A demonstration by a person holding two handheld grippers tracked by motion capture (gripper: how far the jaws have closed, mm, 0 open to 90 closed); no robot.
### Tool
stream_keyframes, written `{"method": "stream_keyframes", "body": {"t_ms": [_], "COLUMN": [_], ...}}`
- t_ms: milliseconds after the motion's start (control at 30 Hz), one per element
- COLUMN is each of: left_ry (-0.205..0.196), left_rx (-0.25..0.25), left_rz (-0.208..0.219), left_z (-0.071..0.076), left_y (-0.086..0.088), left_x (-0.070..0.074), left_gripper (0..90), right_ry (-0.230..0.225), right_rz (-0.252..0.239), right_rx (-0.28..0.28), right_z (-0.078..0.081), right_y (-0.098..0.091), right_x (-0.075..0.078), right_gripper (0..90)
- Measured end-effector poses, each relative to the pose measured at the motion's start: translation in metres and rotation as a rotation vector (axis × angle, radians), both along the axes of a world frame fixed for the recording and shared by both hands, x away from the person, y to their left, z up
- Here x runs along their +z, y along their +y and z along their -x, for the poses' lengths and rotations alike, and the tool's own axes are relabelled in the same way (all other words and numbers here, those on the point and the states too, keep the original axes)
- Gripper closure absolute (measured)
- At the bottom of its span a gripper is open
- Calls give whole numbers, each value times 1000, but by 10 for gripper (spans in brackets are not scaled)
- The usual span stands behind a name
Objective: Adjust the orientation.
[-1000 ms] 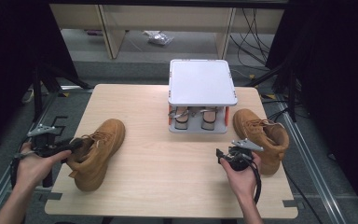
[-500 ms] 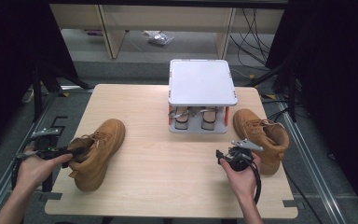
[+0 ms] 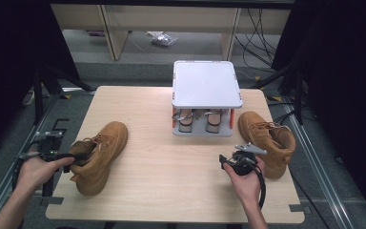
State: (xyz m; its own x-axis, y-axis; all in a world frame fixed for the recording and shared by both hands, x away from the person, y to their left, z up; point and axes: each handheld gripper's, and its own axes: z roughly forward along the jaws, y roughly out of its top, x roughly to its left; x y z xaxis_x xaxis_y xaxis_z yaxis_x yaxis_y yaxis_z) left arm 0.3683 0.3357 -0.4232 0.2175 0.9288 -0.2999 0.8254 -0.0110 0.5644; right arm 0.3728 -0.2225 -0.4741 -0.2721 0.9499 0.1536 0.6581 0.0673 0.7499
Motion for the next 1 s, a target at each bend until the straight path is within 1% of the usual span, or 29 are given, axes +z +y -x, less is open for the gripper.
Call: {"method": "stream_keyframes", "body": {"t_ms": [67,133,200,267,300,333,367,400,433,467,500,533,567,600,633,700,733,767,800,833,867,900,1000], "left_ry": [3,9,1,-3,-4,-5,8,11,8,20,25,24,20,13,-3,5,13,12,1,4,14,15,13], "left_rx": [-5,4,2,2,8,24,13,26,22,15,14,14,12,13,14,4,2,7,17,27,27,34,35], "left_rz": [-25,-36,-48,-52,-56,-51,-49,-46,-49,-50,-48,-49,-55,-51,-47,-34,-27,-15,-10,1,27,35,36], "left_z": [-1,-2,-2,-2,-2,-2,-3,-4,-4,-5,-5,-5,-5,-4,-4,-3,-3,-3,-3,-4,-5,-5,-5], "left_y": [-1,-2,-3,-5,-6,-7,-6,-6,-6,-6,-6,-6,-6,-6,-6,-3,-1,1,4,6,9,9,9], "left_x": [1,1,1,1,1,1,2,2,1,2,2,2,2,2,1,1,2,1,1,0,0,0,0], "left_gripper": [688,734,758,765,765,762,757,752,748,748,749,751,758,766,774,791,798,803,808,811,812,813,815], "right_ry": [-3,-2,3,4,-1,11,2,14,9,17,14,20,19,19,19,17,10,8,0,1,-2,-2,10], "right_rz": [0,-1,7,15,2,14,4,13,5,12,12,17,9,12,15,17,10,9,16,15,17,6,10], "right_rx": [3,1,-5,-11,2,-8,1,-2,6,3,3,3,7,6,4,1,4,3,-2,0,-4,4,-8], "right_z": [0,0,1,1,0,1,0,1,0,0,0,1,0,0,0,0,0,0,-1,-1,-1,-1,0], "right_y": [0,0,0,0,0,0,1,1,1,2,2,2,2,2,2,2,2,2,2,2,2,1,0], "right_x": [0,0,1,1,0,1,-1,-1,-2,-1,-2,-1,-2,-2,-2,-2,-2,-2,-2,-1,-1,-1,-1], "right_gripper": [459,459,459,459,459,459,459,457,455,455,455,454,454,454,454,455,455,455,455,456,456,455,455]}}
